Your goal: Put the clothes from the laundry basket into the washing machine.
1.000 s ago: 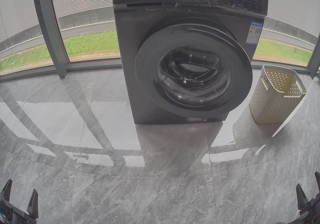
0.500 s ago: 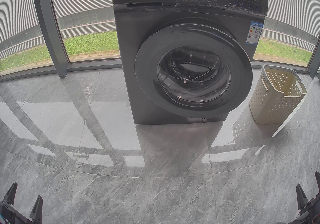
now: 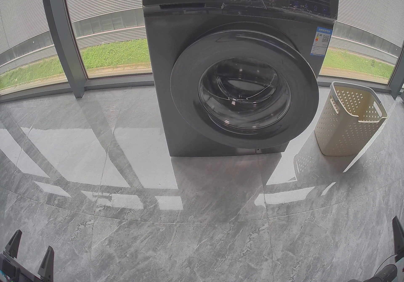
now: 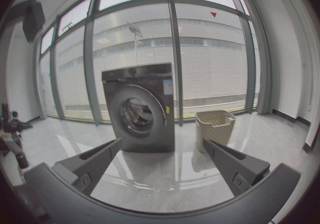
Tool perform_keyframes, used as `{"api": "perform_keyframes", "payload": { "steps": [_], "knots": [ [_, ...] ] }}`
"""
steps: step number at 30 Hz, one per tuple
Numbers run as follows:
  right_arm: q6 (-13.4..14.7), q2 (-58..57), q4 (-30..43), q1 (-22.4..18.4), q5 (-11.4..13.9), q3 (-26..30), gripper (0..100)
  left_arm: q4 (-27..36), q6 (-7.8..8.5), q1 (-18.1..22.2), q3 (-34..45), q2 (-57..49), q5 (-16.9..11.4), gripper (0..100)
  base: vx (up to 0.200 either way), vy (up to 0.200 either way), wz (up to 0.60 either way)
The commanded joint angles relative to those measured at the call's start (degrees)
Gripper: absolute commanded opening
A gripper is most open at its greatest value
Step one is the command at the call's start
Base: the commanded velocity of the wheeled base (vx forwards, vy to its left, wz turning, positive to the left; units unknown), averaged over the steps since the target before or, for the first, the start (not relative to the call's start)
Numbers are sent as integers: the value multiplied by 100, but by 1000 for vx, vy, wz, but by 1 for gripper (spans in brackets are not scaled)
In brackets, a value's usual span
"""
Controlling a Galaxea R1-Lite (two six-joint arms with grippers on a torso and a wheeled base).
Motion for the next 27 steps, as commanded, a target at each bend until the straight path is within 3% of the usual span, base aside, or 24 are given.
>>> {"api": "perform_keyframes", "payload": {
  "steps": [1, 2, 4, 5, 8, 11, 14, 18, 19, 20, 22, 23, 27],
  "knots": [
    [397, 1932, 159, 917, 1379, -819, 100, 0, -36, 3, 101, -51, -2, 100, 0, 0, 0],
    [441, 2310, 98, 1057, 1695, -705, 100, 0, -19, 3, 101, -59, 7, 100, 0, 0, 0],
    [538, 2961, -192, 1242, 2064, -582, 100, 0, 8, 3, 101, -59, -2, 100, 0, 0, 0],
    [625, 3339, -421, 1330, 2187, -582, 0, 0, 8, 3, 101, -59, -11, 100, 0, 0, 0],
    [810, 4305, -1141, 1655, 2416, -485, 0, -9, -107, 3, 101, -51, -11, 100, 0, 0, 0],
    [880, 5202, -1809, 1928, 2434, -547, 0, 0, -107, 3, 101, -51, -29, 100, 0, 0, 0],
    [871, 6380, -2477, 1910, 2416, -775, 0, 0, -45, 12, 101, -51, -37, 100, 67, 0, 0],
    [898, 8208, -4499, 1717, 2346, -1048, 0, -9, -45, 12, 101, -51, -37, 100, 200, 0, 0],
    [898, 8630, -5105, 1655, 2240, -1092, 0, 0, -72, 12, 101, -51, -11, 100, 200, 0, 0],
    [898, 8673, -5184, 1646, 2214, -1092, 0, 0, -72, 12, 101, -51, -11, 100, 200, 0, 0],
    [898, 9438, -6415, 1638, 1766, -1206, 0, 0, -80, 12, 101, -51, -2, 100, 200, 0, 0],
    [942, 9702, -6784, 1664, 1581, -1320, 0, 0, -1, 12, 101, -51, -2, 100, 0, 0, 0],
    [1302, 10115, -7100, 1629, 1379, -1716, 0, 0, -10, 3, 101, -51, 7, 100, 0, 0, 0]
  ]
}}
